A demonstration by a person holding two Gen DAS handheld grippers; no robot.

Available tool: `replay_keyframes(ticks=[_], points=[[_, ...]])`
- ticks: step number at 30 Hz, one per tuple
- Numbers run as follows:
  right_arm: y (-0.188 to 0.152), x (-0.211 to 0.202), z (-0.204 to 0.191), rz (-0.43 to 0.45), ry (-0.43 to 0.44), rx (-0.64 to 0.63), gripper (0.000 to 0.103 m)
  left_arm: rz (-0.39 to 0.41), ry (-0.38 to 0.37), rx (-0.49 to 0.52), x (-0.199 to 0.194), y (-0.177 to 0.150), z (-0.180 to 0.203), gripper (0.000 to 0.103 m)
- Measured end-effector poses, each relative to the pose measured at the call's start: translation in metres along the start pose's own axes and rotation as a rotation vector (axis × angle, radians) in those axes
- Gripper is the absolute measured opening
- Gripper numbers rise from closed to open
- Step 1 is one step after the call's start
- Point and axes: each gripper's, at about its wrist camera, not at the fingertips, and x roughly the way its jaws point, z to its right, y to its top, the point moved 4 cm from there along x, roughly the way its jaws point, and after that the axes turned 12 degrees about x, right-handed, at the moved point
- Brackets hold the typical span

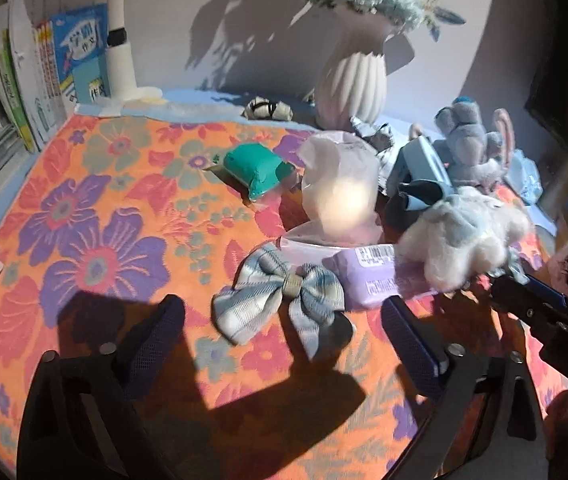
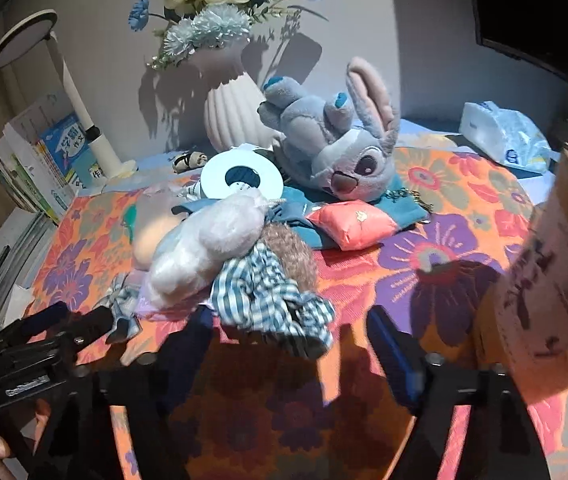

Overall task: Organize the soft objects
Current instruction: 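Grasp the plaid bow with the left tool while the right tool grasps the checked scrunchie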

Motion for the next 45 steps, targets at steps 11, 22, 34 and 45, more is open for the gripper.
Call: replay_keyframes(ticks=[11, 22, 34, 45], points=[[0.003, 0.018, -0.002, -0.03, 0.045, -0.007, 0.023, -0.009, -0.056, 0.0, 0.015, 0.002, 0.001, 0.042], [-0.03, -0.036, 0.002, -0.018, 0.099, 0.026, 0.021, 0.058, -0.113, -0.008, -0.02, -0.018, 0.004, 0.029], [-0.063, -0.083, 0.04, -0.046, -0.02, -0.016, 0.069, 0.102, -0.172, 0.051, -0.048, -0.024, 0.039, 0.029], [-0.082, -0.067, 0.041, -0.185, 0.165, 0.053, 0.096, 0.108, -0.189, 0.112, -0.056, -0.02, 0.06, 0.029]])
